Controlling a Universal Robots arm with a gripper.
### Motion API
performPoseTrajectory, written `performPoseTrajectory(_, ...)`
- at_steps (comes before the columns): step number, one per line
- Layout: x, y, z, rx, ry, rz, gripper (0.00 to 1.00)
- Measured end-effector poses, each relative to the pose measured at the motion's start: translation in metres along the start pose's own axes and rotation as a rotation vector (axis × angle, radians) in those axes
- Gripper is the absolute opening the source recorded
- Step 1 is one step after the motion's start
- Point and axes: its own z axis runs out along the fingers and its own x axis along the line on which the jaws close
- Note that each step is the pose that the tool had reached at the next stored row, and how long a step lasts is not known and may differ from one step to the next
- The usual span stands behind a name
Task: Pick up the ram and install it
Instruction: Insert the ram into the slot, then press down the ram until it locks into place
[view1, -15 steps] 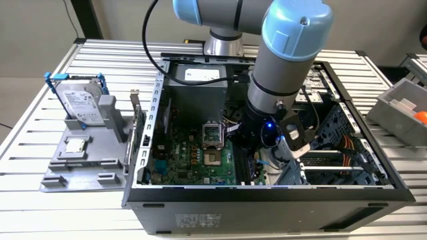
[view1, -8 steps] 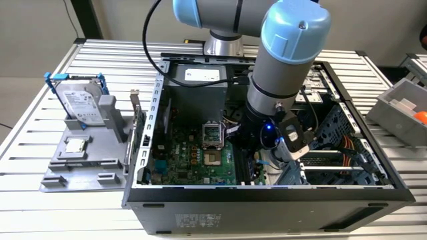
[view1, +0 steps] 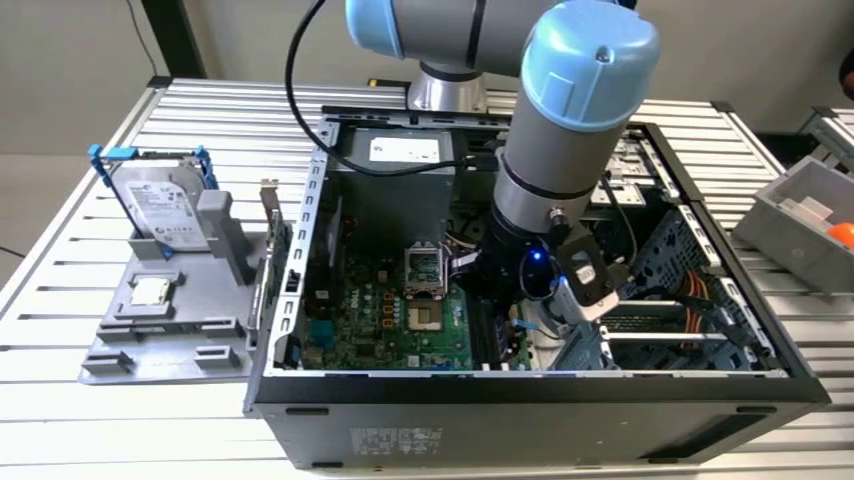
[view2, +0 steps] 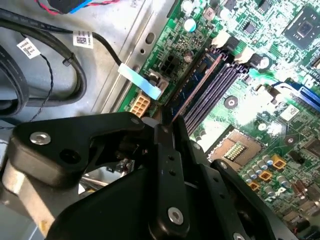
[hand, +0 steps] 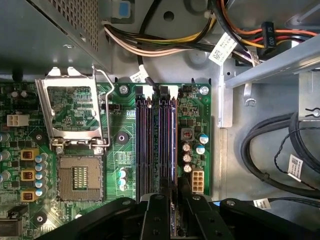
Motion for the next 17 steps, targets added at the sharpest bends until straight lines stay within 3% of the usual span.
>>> performPoseTrajectory(2, 0.0, 0.0001, -0.0015, -0.0004, 0.0, 0.0, 1.0)
performPoseTrajectory(8, -0.0005, 0.0006, -0.0243, -0.0001, 0.0039, 0.0, 1.0)
performPoseTrajectory(12, -0.0007, 0.0009, -0.0348, 0.0, 0.0064, 0.0, 1.0)
performPoseTrajectory(17, -0.0007, 0.0009, -0.0365, -0.0002, 0.0073, 0.0, 1.0)
